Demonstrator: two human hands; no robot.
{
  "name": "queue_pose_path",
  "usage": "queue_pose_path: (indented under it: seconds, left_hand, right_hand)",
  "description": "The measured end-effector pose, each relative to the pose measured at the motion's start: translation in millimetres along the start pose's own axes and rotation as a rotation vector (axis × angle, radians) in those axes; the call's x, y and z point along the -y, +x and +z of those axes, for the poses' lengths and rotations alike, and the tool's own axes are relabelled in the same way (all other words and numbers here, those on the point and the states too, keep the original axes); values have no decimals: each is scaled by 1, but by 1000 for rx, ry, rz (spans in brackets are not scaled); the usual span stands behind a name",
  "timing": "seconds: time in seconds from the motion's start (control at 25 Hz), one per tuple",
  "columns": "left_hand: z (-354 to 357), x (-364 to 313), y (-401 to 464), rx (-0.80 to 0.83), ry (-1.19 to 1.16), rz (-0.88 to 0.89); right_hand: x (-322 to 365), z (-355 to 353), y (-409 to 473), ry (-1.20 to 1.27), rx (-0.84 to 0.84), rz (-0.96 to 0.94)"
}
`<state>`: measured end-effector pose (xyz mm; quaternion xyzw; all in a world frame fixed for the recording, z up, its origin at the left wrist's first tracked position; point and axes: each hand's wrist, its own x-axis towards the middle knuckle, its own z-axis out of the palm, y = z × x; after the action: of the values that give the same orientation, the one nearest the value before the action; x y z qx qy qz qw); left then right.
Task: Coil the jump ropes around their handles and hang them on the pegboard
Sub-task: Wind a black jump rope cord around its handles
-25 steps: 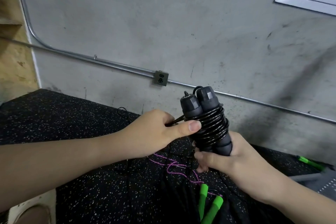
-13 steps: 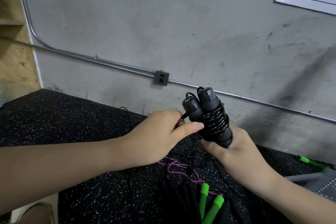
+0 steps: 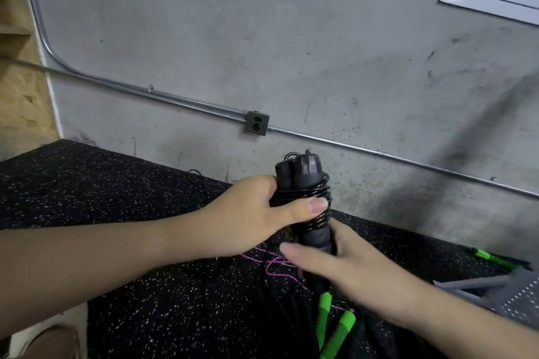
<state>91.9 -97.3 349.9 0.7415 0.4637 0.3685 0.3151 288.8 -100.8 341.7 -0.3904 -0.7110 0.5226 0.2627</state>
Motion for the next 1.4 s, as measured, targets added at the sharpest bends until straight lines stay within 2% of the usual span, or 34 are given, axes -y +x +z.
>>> queue_pose_path:
  seconds: [0.12, 0.2, 0.28, 0.36, 0.52, 0.76, 0.96, 1.12, 1.32, 1.4]
  left_hand:
    - [1, -7, -6, 88, -171, 75]
    - [4, -13, -10, 82, -237, 122]
    - [5, -14, -10, 50, -239, 128]
    - [2, -9, -10, 49, -130, 86]
    - [0, 0, -9, 144, 96, 17]
    - [-3, 3, -6, 61, 270, -30]
    - [5, 7, -7, -67, 252, -9]
    - [12, 7, -9, -26, 189, -4]
    - [26, 2, -8, -33, 227, -24]
    - [26, 5, -7, -21, 218, -34]
  right_hand:
    - [12, -10, -8, 352, 347, 140]
    - [13, -10, -10, 403, 426, 146]
    - [16, -9, -11, 344, 379, 144]
    - [16, -10, -11, 257, 285, 140]
    - [12, -13, -13, 135, 189, 98]
    - [7, -20, -14, 60, 80, 68]
    - [9, -22, -12, 37, -22, 21]
    - [4, -22, -9, 15, -54, 16]
    - [-21, -13, 1, 45, -227, 57]
    - [-27, -5, 2, 65, -245, 58]
